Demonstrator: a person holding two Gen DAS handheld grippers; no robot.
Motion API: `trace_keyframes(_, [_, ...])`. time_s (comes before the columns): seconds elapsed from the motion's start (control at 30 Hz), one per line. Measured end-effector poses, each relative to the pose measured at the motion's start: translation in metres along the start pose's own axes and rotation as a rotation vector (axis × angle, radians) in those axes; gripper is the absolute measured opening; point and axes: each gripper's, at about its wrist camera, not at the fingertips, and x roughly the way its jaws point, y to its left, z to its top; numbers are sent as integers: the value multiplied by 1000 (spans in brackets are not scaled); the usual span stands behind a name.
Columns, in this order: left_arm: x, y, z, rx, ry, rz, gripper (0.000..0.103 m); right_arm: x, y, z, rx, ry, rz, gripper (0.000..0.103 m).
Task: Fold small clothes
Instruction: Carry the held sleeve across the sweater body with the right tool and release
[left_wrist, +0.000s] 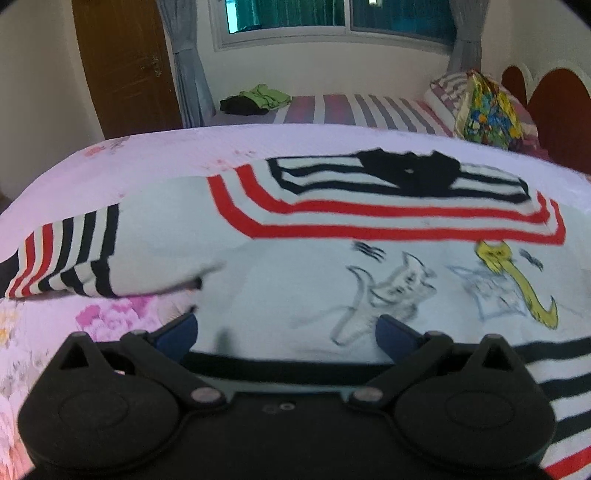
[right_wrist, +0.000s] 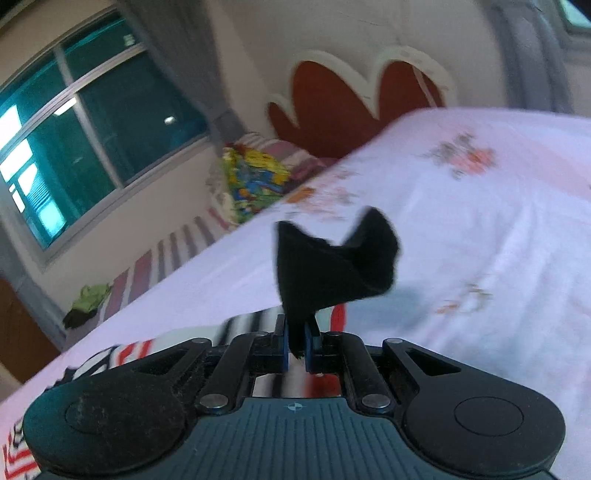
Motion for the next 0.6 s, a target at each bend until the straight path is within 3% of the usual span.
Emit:
trace_keyframes(0.17, [8, 30, 7, -25, 6, -68, 102, 1, 77, -27, -80, 20, 92, 8])
trace_keyframes(0.4, [16, 76, 12, -42, 10, -120, 102, 20, 185, -91, -150, 120, 224, 8])
trace_keyframes(0.6, [18, 111, 18, -59, -18, -103, 102, 36, 256, -150, -219, 207, 298, 8])
